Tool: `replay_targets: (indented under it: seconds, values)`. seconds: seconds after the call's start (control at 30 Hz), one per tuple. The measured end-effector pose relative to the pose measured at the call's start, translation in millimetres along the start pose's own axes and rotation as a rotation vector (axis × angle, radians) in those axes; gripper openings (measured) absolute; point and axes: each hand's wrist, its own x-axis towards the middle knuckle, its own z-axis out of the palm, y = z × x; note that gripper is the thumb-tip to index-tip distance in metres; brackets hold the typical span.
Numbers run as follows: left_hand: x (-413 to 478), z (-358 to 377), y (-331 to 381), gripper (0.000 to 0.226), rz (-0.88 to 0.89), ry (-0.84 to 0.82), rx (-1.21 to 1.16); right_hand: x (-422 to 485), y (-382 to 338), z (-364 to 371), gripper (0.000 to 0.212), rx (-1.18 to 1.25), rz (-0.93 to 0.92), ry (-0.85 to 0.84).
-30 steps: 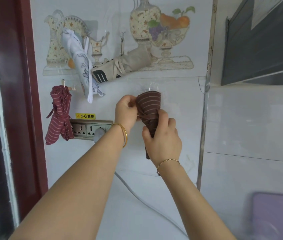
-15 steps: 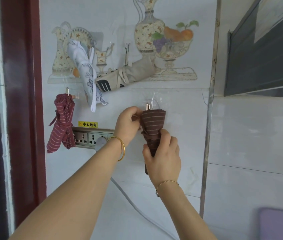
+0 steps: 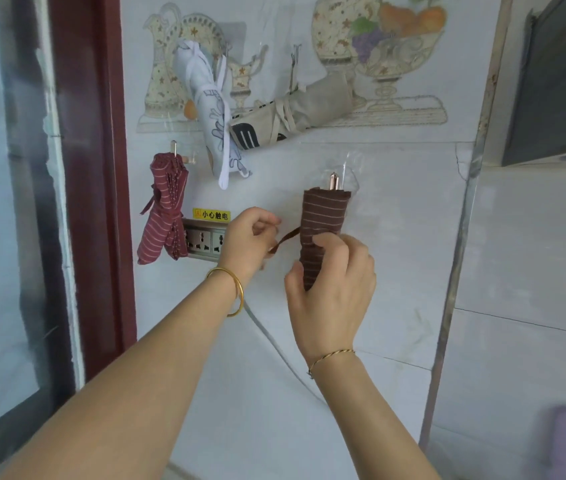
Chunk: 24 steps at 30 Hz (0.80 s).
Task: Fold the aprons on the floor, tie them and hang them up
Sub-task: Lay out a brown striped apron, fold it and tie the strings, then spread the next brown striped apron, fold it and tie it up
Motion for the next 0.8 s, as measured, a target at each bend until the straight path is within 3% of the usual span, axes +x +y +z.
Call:
replay_targets:
  seconds: [0.17,0.23,0.33,0.4,0.6,0.7,0.8]
  values:
    - [-45,-67,-21,0.020,-0.107,0.049,0.116,-38,-47,18,0.029,0.150,-0.047,-0.229]
    - [-83,-104,-37,0.019,-0.187,0.090,0.207,-70,-73,24,0.031,0.172,-0.013,-0.487]
    - [-161,-168,-68,0.018,-0.376,0.200,0.269,-131,-117,33,0.034,0.135,-0.031,-1.010]
    - [-245,-232,-90,0.017,-0.543,0.355,0.340,-195,-168,34,0.035,0.188,-0.095,-1.335]
    - [-496,-382,-86,0.034,-1.125,0.779,0.736,-356,-317,-15,0.043,0.378,-0.276,-1.885]
    - [-627,-455,-44,0.041,-1.477,0.854,1.028,-429,-403,-74,0.039,0.491,-0.391,-2.071]
    - [-714,-500,-8,0.044,-1.690,0.820,1.216,-477,-455,-119,0.035,0.566,-0.482,-2.180]
